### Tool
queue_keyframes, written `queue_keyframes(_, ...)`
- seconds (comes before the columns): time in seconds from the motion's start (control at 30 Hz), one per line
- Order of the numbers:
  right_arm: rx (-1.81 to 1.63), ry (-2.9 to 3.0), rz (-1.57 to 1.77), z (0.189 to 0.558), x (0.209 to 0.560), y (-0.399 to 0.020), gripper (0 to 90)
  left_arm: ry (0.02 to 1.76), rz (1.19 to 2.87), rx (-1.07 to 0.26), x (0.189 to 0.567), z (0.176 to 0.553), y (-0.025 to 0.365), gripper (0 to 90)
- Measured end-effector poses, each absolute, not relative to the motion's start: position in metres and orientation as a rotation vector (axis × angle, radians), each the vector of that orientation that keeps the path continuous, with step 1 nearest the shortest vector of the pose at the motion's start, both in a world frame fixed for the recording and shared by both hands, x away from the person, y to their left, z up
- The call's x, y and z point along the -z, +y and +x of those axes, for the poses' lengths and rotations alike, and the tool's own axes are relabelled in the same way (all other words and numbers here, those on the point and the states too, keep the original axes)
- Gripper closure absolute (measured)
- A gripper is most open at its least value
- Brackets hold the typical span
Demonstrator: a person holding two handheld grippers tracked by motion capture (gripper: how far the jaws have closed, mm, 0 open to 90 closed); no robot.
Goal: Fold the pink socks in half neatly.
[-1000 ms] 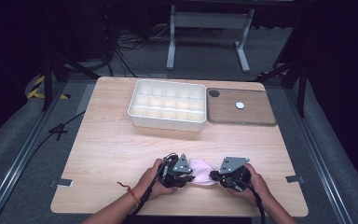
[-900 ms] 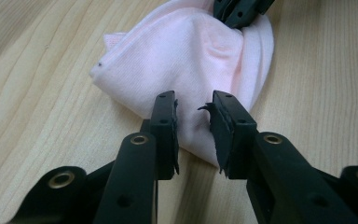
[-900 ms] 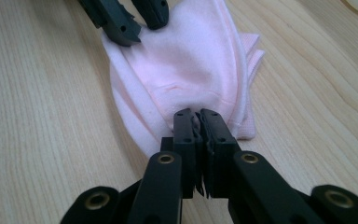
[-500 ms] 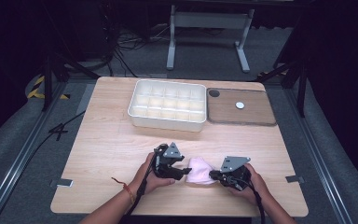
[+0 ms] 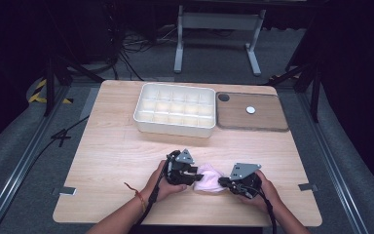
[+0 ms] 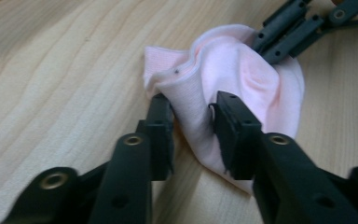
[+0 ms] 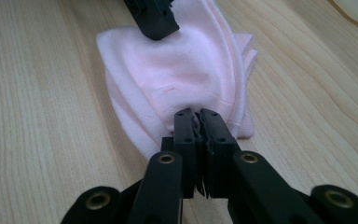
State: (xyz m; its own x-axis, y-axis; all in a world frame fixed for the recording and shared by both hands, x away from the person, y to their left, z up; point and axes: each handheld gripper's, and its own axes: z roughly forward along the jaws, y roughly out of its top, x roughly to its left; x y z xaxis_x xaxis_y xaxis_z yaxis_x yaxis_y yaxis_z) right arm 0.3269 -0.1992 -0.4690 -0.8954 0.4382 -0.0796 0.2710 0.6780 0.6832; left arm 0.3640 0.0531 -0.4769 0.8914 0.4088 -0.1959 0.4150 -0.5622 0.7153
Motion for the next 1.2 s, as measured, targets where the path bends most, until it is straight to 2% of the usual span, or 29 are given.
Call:
queue_keyframes(0.13, -1.045, 2.643, 0.591, 0.328, 0.467, -0.2, 86.3, 0.559, 2.241, -0.004, 0.476, 0.363, 0.053, 79.2)
queue_keyframes(0.23, -1.107, 2.615, 0.605, 0.328, 0.462, -0.202, 86.5, 0.553, 2.248, -0.009, 0.476, 0.362, 0.052, 81.1)
queue_keyframes(0.47, -1.146, 2.515, 0.637, 0.336, 0.456, -0.194, 86.3, 0.541, 2.262, -0.026, 0.474, 0.36, 0.052, 81.2)
queue_keyframes(0.77, -1.098, 2.544, 0.628, 0.346, 0.469, -0.176, 86.1, 0.514, 2.267, -0.028, 0.469, 0.357, 0.054, 81.3)
queue_keyframes(1.2, -1.163, 2.515, 0.614, 0.341, 0.465, -0.173, 86.7, 0.522, 2.26, -0.042, 0.464, 0.356, 0.059, 80.9)
